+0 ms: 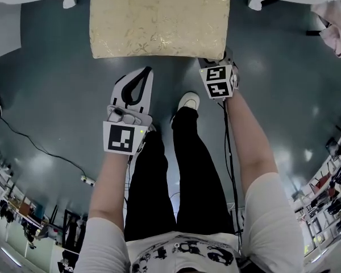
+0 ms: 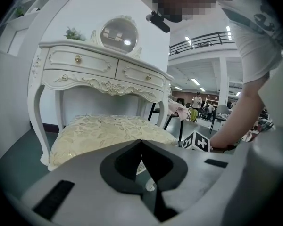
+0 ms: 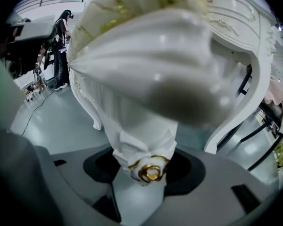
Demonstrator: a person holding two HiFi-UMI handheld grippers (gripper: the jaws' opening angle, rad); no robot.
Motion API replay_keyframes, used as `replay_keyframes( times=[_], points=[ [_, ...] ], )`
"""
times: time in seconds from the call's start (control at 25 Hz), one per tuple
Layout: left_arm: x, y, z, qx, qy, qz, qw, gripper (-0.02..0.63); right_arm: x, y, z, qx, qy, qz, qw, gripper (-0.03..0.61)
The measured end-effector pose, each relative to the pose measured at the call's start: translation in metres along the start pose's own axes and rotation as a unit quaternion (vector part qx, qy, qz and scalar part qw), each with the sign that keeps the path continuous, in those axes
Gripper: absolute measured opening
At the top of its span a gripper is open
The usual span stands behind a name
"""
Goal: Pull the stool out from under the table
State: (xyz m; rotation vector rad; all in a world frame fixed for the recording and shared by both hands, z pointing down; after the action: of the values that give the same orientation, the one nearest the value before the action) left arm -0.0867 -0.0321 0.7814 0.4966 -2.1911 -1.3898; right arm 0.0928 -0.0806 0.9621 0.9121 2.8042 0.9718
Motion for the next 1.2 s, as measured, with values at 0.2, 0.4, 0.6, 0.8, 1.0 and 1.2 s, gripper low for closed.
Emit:
replay_keyframes(
  times=[0.2,0.4,0.6,0.8,1.0,1.2],
  points=[
    [-0.011,0.014,0.033,-0.003,0.005,-0.002,1.0,0.017,0.028,0.032,0.025,0.0,-0.008,0.001,1.0,0.27],
    [-0.007,0.025,0.053,0.016,0.007,-0.008,0.9998,0.017,0.039,0.043,0.038,0.008,-0.011,0.008,1.0,0.27],
    [-0.014,0.022,0.063,0.015,0.023,-0.011,0.9996,0.017,0.038,0.044,0.043,0.013,-0.007,-0.003,1.0,0.275],
    [-0.029,0.017,0.075,0.023,0.045,-0.021,0.9985,0.017,0.035,0.049,0.065,0.045,0.025,0.01,0.999,0.281],
    [-0.044,-0.012,0.086,0.015,0.05,-0.007,0.9986,0.017,0.035,0.039,0.116,0.06,0.06,-0.05,0.995,0.256],
    [-0.06,-0.057,0.103,0.003,0.052,-0.003,0.9986,0.017,0.04,0.002,0.181,0.036,0.079,-0.077,0.993,0.048]
  ],
)
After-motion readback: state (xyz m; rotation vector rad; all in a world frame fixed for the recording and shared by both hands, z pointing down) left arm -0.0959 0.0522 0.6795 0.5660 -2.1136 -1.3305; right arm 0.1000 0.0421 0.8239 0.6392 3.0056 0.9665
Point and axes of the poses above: the fingertips, and each gripper's own axes: z backward along the fingers, x to its left, y out of its underside, the point moved 2 cm from there along z, backward along the fingers, and after that the axes turned 4 degrees about y, right-handed, at the moved point
